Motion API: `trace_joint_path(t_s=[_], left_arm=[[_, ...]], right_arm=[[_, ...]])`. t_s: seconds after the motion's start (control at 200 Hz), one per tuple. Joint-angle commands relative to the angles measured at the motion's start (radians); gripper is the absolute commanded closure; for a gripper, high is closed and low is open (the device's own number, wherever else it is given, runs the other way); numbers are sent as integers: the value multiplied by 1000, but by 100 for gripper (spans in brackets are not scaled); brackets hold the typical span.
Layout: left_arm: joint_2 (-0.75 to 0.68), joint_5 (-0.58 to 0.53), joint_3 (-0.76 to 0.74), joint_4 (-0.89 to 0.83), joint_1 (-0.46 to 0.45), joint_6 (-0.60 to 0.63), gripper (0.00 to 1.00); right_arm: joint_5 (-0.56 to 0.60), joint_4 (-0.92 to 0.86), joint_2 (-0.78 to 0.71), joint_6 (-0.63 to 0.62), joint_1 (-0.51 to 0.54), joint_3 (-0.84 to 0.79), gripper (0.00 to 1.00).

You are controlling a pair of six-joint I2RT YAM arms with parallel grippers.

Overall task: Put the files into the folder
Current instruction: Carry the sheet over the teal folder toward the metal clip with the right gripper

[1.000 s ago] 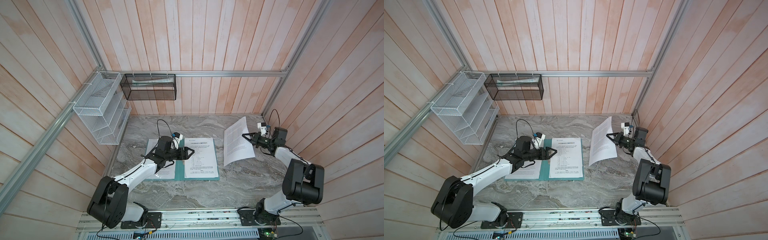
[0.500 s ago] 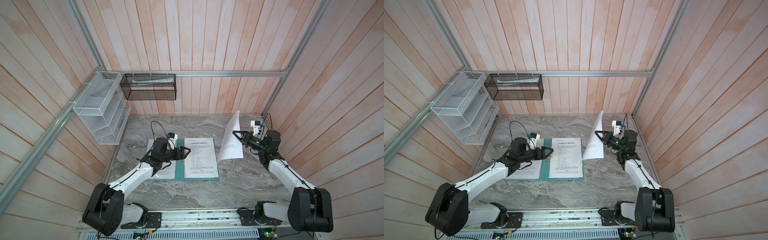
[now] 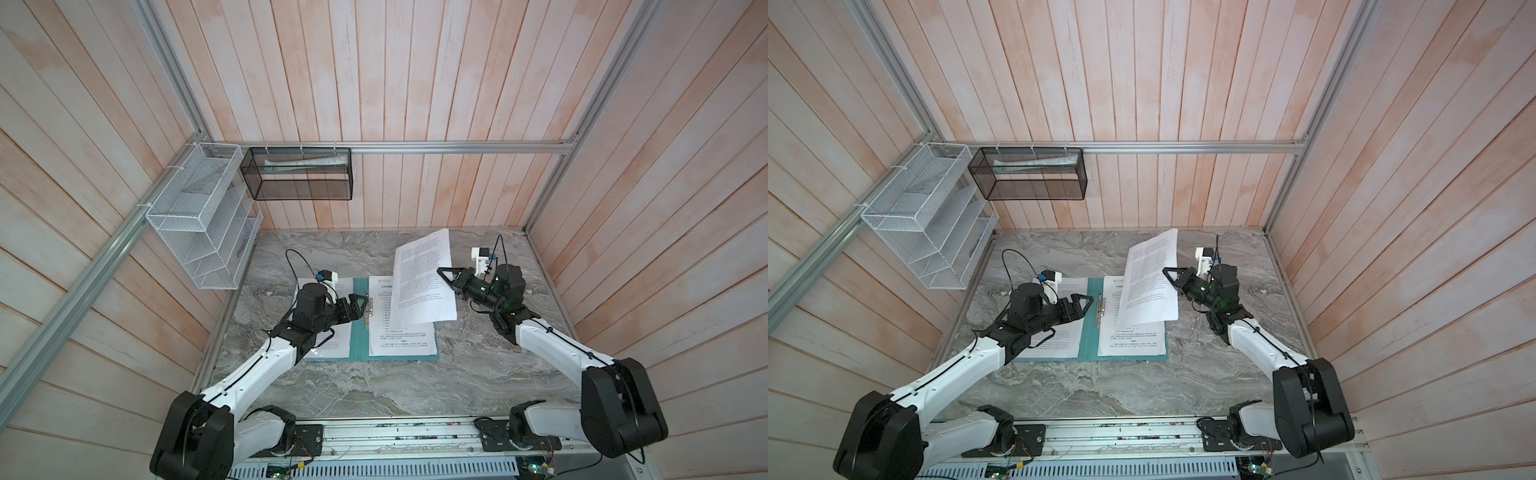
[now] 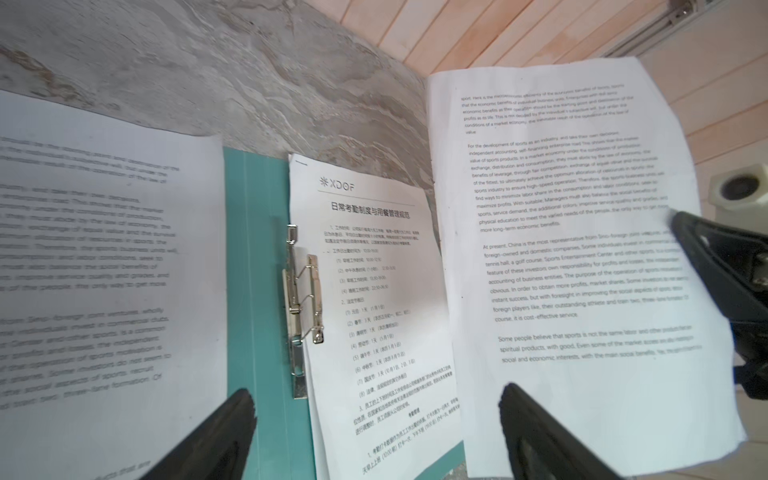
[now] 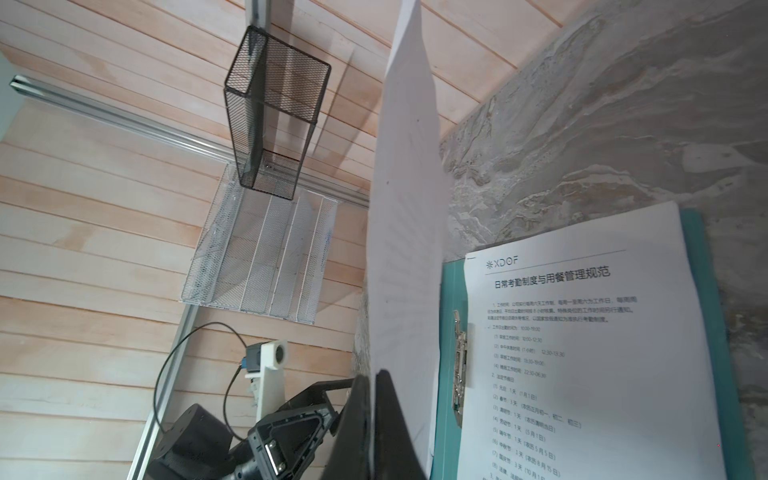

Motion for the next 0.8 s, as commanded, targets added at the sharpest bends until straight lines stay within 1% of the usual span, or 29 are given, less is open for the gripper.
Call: trace_joint_path(t_s=[0.0, 0.16, 0.235, 0.37, 0.575, 0.795], left_arm=[[-35, -91, -29, -35, 16, -1, 6], [-53, -60, -46, -12, 33, -5, 6], [-59, -65, -44, -15, 34, 0, 6], [-68, -64, -48, -17, 38, 7, 7], [-83, -59, -60, -24, 37, 13, 6], [-77, -44, -77, -14, 39, 10, 6]], right_arm=[[49, 36, 46, -19, 7, -4, 100], [90, -7, 123, -68, 16, -6, 100], [76, -1, 166, -80, 16, -18, 100], [12, 30, 232, -93, 16, -42, 100], [-23, 38, 237, -125, 17, -92, 100], [-70, -6, 254, -195, 26, -73, 100]])
